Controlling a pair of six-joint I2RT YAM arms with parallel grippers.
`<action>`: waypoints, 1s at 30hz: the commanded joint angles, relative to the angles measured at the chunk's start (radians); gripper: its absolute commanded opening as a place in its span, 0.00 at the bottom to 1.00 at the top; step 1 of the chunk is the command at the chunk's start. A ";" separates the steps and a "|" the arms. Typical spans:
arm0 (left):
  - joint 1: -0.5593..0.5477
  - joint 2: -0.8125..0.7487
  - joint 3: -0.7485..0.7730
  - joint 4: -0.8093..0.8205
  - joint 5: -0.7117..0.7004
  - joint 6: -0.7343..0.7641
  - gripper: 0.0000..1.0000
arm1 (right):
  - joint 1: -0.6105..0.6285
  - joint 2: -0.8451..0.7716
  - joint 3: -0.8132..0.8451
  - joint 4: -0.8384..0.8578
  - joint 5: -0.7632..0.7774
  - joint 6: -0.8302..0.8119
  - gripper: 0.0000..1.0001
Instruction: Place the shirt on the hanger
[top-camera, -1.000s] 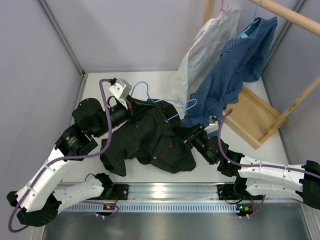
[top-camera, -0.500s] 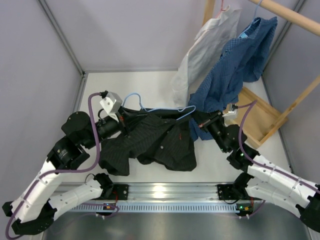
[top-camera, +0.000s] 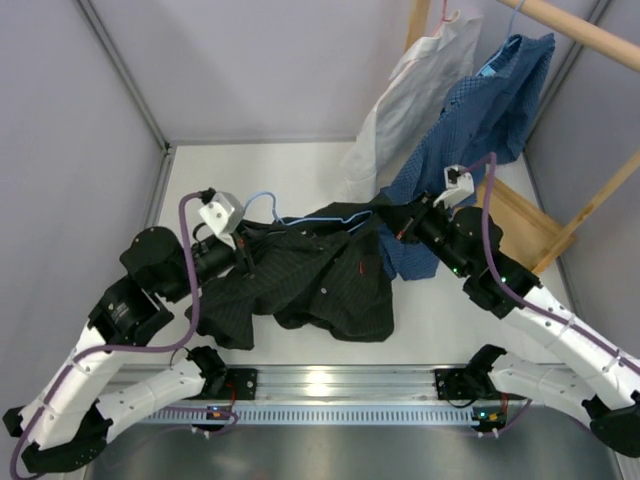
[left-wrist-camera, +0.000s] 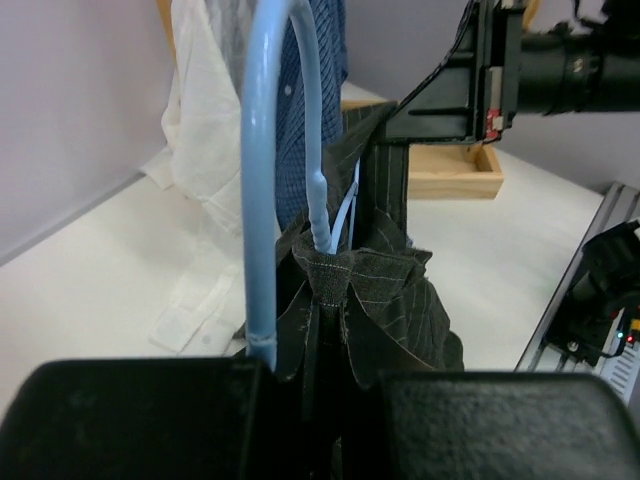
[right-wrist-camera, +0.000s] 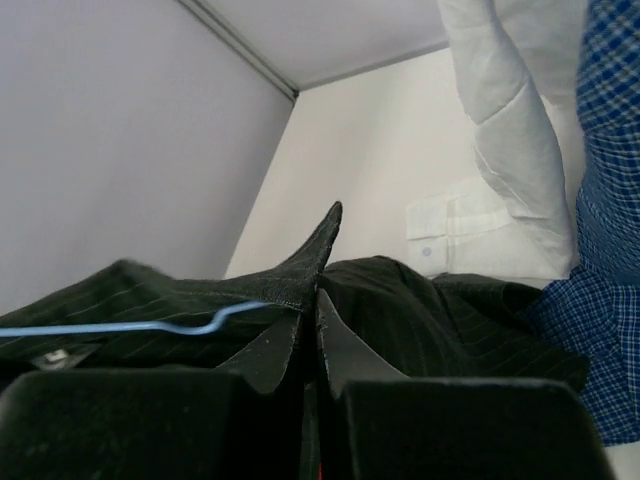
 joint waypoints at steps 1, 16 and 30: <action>0.004 0.066 0.039 -0.098 -0.060 0.043 0.00 | 0.058 0.063 0.118 -0.089 0.037 -0.176 0.00; 0.004 0.192 0.099 0.178 -0.384 -0.256 0.00 | 0.387 0.171 -0.070 0.218 -0.010 -0.175 0.00; 0.004 0.102 -0.142 0.334 0.330 -0.050 0.00 | 0.385 -0.307 0.115 -0.460 -0.059 -0.282 0.70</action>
